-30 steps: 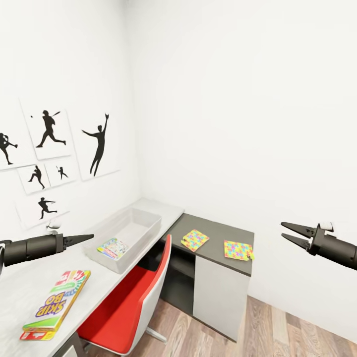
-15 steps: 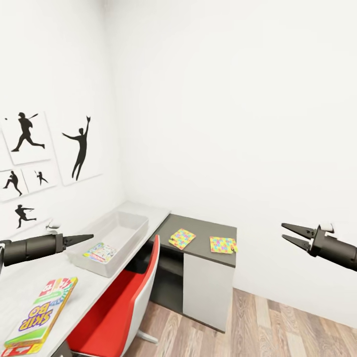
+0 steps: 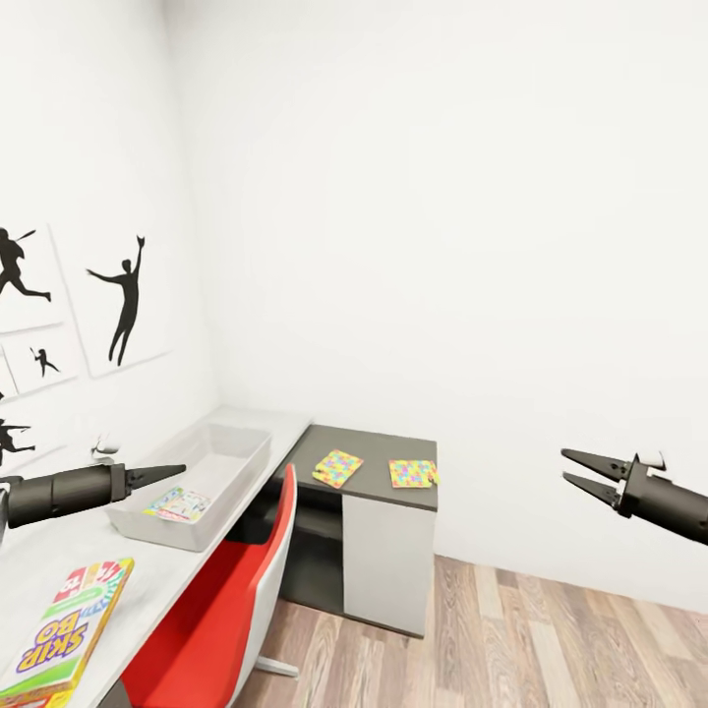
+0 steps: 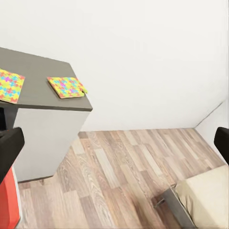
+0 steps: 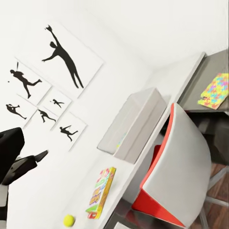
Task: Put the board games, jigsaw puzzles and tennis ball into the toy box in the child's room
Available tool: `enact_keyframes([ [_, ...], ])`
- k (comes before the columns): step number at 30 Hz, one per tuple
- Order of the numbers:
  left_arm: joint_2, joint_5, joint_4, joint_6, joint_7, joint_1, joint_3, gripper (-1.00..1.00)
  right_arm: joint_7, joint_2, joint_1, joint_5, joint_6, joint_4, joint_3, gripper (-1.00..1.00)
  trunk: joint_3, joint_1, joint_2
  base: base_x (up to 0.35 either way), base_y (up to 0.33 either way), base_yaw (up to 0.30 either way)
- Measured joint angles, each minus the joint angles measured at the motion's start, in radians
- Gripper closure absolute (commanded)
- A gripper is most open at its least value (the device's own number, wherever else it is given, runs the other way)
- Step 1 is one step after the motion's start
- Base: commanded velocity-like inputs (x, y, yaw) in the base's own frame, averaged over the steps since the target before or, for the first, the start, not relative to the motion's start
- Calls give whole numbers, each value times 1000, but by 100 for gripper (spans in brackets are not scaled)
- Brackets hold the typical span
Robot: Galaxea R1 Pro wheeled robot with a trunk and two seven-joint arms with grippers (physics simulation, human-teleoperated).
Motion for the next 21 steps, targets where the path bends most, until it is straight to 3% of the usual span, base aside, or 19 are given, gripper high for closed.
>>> enact_keyframes([
  [17, -8, -1, 0, -10, 3, 1, -5, -100, 2, 15, 74, 4, 0, -15, -22, -100, 18, 0, 0, -110, 51, -242],
  [21, -8, -2, 0, -12, 2, 1, -5, -100, 4, 42, 104, 5, 0, -18, -27, -100, 22, 0, 0, -23, 2, -242],
])
